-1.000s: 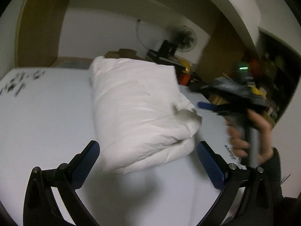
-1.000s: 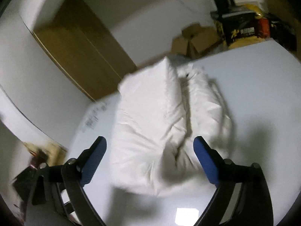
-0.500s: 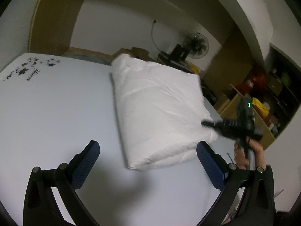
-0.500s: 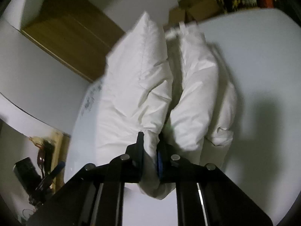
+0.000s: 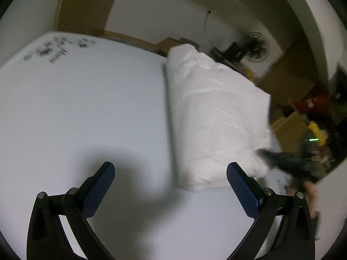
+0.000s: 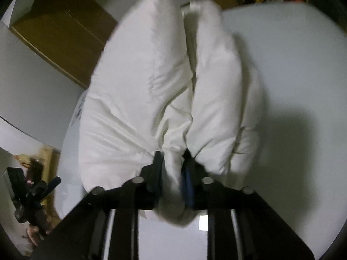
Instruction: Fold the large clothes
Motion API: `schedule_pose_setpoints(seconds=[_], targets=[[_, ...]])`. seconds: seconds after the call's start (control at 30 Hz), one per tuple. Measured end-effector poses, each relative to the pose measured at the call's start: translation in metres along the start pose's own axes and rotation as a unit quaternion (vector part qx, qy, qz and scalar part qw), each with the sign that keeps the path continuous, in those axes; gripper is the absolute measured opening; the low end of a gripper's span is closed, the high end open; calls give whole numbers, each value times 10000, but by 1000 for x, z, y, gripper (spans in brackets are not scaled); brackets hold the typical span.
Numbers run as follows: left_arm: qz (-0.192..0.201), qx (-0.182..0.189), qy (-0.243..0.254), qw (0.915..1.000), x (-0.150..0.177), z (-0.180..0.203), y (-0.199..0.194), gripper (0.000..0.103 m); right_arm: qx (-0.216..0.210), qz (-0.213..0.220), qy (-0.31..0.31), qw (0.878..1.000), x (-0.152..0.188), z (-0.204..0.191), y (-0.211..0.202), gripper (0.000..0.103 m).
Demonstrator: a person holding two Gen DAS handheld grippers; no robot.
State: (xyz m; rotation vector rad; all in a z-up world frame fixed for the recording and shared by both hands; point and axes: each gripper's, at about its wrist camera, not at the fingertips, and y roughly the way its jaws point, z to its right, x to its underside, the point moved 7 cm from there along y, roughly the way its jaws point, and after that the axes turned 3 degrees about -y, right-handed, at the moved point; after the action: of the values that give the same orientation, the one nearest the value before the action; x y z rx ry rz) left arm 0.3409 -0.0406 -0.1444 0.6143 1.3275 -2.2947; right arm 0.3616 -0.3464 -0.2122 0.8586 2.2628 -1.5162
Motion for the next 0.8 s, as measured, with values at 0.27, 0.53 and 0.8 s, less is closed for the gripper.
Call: schedule_pose_setpoints(seconds=[0.27,0.53,0.8], targets=[[1136,-1323,442,9837,-170,61,41,103,1164,1617,-708,9774,-119,-85,-30,86],[397,-1344,908,9860,-167,100,214,103,1933,954,-965,9717,-116,-8,69,86],[262,-1660,1033,9804,-144,103,254,103,1466,1231,-731,9788,-94,23,79,87]])
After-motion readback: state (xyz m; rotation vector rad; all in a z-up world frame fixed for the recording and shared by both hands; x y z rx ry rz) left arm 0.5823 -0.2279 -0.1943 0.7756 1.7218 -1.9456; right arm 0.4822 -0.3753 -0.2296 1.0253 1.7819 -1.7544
